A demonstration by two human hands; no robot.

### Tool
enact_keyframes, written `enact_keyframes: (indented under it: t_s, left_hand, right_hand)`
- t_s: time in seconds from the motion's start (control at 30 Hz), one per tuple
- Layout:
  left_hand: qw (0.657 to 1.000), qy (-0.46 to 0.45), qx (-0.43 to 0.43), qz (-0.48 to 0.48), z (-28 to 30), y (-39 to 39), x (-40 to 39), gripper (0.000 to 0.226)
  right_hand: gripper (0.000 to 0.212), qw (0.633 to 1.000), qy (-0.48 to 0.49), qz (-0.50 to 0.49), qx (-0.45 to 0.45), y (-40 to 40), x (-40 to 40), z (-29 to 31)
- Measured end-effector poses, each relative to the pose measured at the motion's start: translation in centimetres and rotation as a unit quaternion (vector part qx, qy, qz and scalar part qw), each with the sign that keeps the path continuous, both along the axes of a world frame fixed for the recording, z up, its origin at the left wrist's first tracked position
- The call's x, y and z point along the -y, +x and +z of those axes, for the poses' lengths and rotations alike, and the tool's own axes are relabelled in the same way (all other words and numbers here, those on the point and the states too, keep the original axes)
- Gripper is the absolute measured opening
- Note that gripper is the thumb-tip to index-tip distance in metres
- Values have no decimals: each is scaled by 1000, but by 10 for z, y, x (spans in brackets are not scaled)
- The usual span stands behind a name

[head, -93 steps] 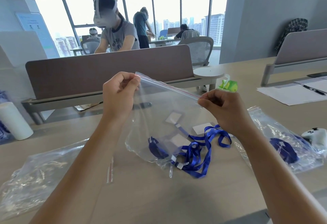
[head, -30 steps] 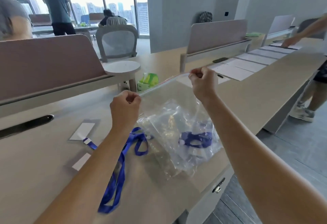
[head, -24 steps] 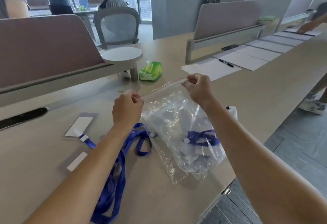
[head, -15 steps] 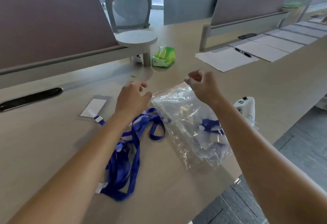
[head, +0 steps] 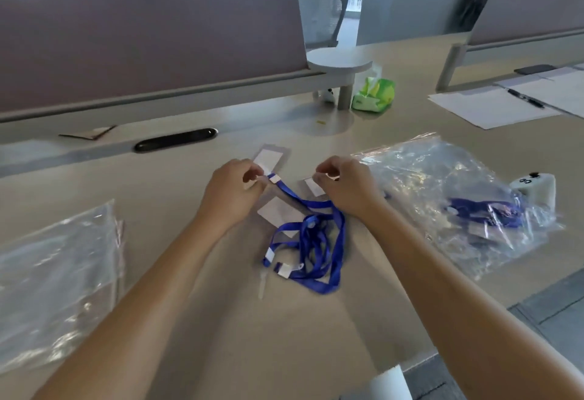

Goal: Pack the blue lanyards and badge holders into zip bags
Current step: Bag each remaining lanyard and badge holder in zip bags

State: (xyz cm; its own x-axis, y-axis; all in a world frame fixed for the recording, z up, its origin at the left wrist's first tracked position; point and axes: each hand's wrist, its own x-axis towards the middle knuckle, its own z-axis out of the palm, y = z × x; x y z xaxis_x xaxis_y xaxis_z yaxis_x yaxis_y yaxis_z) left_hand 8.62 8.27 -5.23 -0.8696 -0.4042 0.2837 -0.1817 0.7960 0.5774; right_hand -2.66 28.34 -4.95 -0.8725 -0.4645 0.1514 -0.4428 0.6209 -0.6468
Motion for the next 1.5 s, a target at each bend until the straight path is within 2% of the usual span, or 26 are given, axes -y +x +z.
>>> enact_keyframes:
  t_s: [0.1,0.2,0.33,0.5,0.63,0.73,0.9,1.17,1.27,1.4,1.5]
  left_hand:
    - [1000,-16,24,-11,-11,6,12,23]
    - [998,-37,43,-4,-19,0,23,30]
    - [998,-32,52,14,-27,-20,41,43]
    - [995,-44,95,2,-38,-58,49,48]
    - [983,-109,132,64,-34,-92,42,63]
    - [978,-131,149,71,-31,-104,39,76]
    - [990,-86,104,27,-27,-96,54,64]
    - [987,-134,82,-18,-19,-83,63,46]
    - [991,-102,78,-23,-19,-84,66,55]
    - [985,-135,100,-39,-21,-89,67,73]
    - [983,-146,102,-39,-21,-90,68,75]
  right_hand:
    - [36,995,87,16,-46,4,16,-13]
    - [38,989,125,50,-58,3,32,-19]
    - [34,989,117,66,-60,-4,48,-26]
    - [31,989,89,81,-81,-8,50,-39]
    - [32,990,78,93,-79,-13,47,-42]
    - [31,989,73,97,-81,-15,45,-42]
    - [30,989,70,99,-85,-17,44,-44]
    - [26,993,39,91,-68,-15,43,-43]
    - [27,994,23,85,-57,-15,42,-43]
    - [29,995,16,85,-50,-16,42,-42]
    - [30,995,11,83,-52,-18,41,-43]
